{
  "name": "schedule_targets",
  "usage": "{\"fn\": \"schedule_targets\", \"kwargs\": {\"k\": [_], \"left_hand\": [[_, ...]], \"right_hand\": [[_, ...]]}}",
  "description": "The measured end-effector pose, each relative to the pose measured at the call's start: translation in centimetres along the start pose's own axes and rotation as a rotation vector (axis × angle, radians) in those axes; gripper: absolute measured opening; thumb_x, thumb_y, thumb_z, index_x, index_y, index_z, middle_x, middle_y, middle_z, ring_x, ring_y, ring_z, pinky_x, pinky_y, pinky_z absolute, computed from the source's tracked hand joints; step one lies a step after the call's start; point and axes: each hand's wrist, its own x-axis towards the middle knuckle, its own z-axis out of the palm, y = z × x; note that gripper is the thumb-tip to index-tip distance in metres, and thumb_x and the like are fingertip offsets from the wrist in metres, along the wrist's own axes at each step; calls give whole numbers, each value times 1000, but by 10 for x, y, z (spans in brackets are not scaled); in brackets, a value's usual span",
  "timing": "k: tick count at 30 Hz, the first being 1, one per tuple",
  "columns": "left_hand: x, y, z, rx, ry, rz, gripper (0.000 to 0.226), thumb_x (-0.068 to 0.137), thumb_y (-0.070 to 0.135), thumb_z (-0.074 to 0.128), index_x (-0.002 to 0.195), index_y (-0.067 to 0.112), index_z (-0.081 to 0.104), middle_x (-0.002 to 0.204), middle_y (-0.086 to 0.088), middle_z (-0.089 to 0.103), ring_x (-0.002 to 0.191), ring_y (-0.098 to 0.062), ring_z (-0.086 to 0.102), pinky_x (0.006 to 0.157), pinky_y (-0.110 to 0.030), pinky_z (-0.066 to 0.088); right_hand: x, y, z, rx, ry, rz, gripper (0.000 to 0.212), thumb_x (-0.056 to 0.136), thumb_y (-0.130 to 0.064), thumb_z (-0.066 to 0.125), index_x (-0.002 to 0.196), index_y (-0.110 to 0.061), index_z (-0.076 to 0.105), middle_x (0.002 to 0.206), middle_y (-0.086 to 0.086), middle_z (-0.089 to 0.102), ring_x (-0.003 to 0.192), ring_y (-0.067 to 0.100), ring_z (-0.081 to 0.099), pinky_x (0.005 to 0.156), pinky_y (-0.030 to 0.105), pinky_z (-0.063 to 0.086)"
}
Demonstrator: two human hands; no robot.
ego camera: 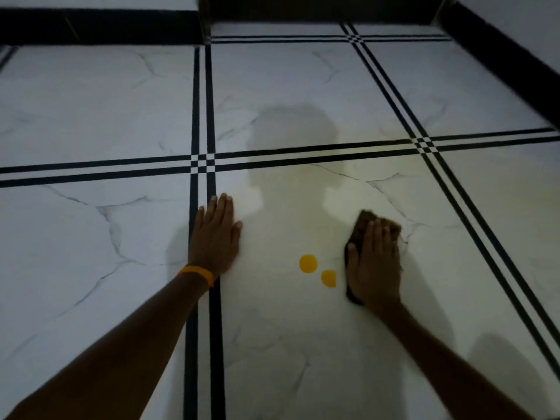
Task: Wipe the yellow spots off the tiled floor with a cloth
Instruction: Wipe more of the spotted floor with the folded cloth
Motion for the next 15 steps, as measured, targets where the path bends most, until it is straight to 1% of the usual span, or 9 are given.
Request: {"fn": "schedule_targets", "kwargs": {"k": [3, 6, 7, 8, 9, 10, 11, 13, 15], "left_hand": [[-1, 1, 5, 0, 25, 1, 66, 99, 42, 16, 156, 8, 19, 163, -12, 19, 152, -27, 10, 124, -47, 11], [2, -2, 7, -15, 28, 0, 66, 99, 42, 17, 157, 11, 16, 164, -10, 16, 152, -25, 7, 124, -45, 8], [2, -3, 8, -15, 26, -3, 66, 99, 42, 16, 157, 11, 14, 164, -9, 15, 153, -24, 6, 124, -45, 7], [2, -4, 9, -18, 22, -6, 66, 99, 43, 15, 157, 12, 13, 165, -8, 14, 153, -24, 6, 124, -44, 6], [3, -5, 9, -25, 16, -5, 66, 99, 43, 15, 157, 12, 13, 165, -8, 13, 153, -24, 5, 124, -45, 7], [2, -5, 9, -33, 14, -2, 66, 99, 43, 15, 157, 12, 13, 165, -8, 13, 153, -24, 6, 124, -45, 8], [2, -4, 9, -36, 19, 3, 65, 99, 43, 15, 157, 12, 14, 164, -8, 14, 153, -23, 6, 124, -46, 9], [3, -6, 9, -46, 29, -1, 64, 100, 42, 16, 157, 12, 16, 164, -7, 15, 153, -22, 7, 124, -45, 9], [2, -6, 9, -45, 30, 4, 64, 101, 42, 16, 157, 12, 15, 164, -7, 15, 153, -22, 7, 124, -45, 8]], "right_hand": [[80, 15, 4, -19, 67, 65, 76, 98, -43, 24, 147, 14, 35, 151, 35, 39, 144, 48, 34, 120, 58, 25], [153, -24, 10, 21, 3, 148, 77, 98, -44, 23, 154, 9, 21, 161, 30, 23, 152, 42, 19, 125, 51, 5], [171, -46, 12, 42, -1, 122, 74, 98, -41, 28, 154, 6, 24, 160, 28, 28, 150, 41, 22, 125, 48, 5], [184, -73, 15, 46, 5, 36, 69, 96, -37, 36, 151, 4, 34, 153, 26, 39, 144, 42, 32, 123, 47, 11], [189, -102, 18, 68, 22, -100, 63, 90, -31, 42, 143, 2, 45, 141, 25, 51, 134, 43, 44, 119, 47, 21], [185, -128, 24, 76, 28, -295, 60, 85, -26, 45, 138, 2, 52, 131, 24, 58, 125, 45, 52, 114, 47, 31], [169, -148, 32, 55, 19, -511, 60, 85, -24, 46, 138, 2, 53, 132, 25, 59, 125, 46, 53, 113, 49, 35], [115, -160, 32, 4, -134, -861, 64, 96, -35, 41, 151, -2, 39, 154, 20, 44, 145, 38, 37, 121, 47, 24], [90, -117, 27, -58, -249, -1025, 65, 103, -44, 33, 157, -9, 28, 165, 9, 29, 154, 27, 21, 125, 40, 12]]}}
